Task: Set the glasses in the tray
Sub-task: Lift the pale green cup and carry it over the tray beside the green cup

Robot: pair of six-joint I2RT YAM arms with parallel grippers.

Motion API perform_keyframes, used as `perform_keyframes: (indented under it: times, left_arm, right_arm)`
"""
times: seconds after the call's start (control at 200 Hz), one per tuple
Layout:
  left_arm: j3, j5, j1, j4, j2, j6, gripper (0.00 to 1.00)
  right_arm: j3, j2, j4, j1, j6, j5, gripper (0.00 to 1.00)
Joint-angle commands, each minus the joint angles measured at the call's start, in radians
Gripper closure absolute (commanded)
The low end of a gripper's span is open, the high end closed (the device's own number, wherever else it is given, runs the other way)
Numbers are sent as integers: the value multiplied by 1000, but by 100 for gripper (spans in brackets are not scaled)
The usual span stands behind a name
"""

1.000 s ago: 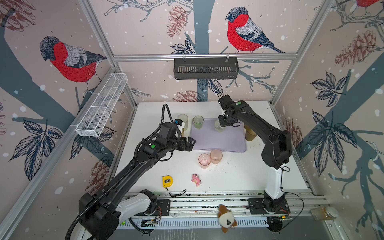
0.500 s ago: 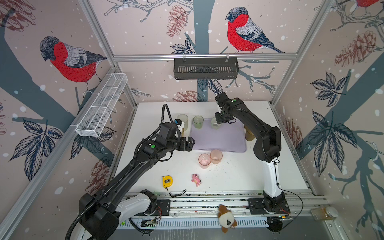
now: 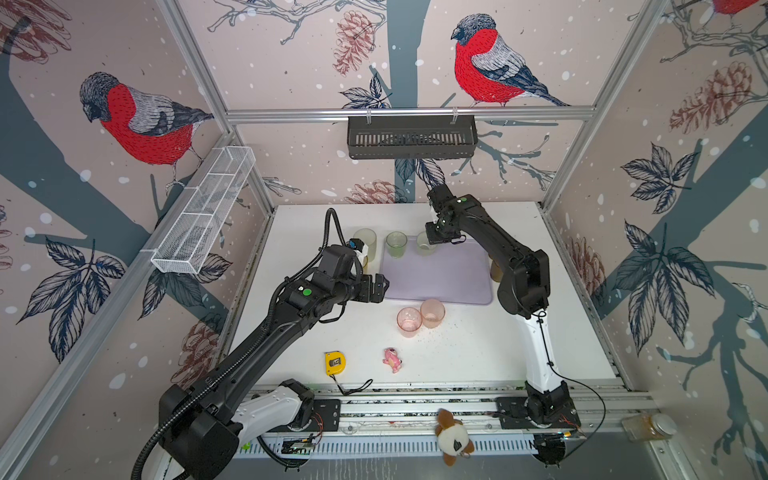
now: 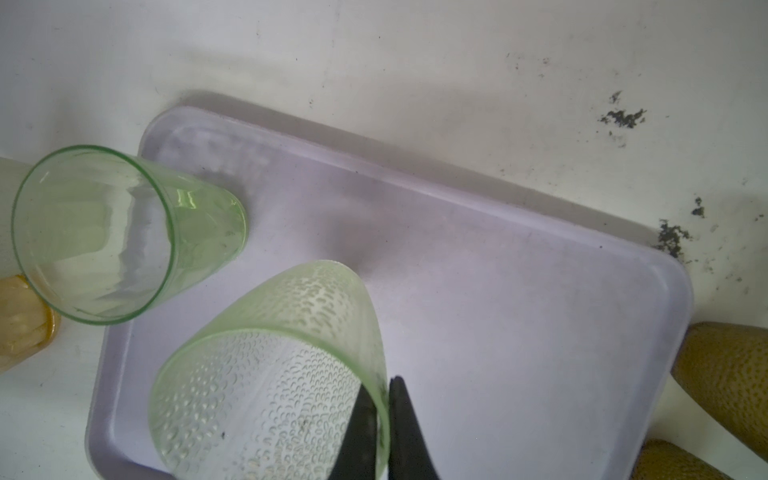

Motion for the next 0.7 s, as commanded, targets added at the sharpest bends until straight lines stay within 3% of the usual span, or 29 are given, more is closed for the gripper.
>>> perform_keyframes:
  times: [0.0, 0.695]
  left_arm:
    - [7, -8, 1, 0, 1, -4, 2]
    - [50, -37, 0, -2, 9, 15, 2]
  right_arm:
    - [22, 18, 11, 1, 20, -19, 99]
    - [19, 69, 63, 7, 47, -54, 99]
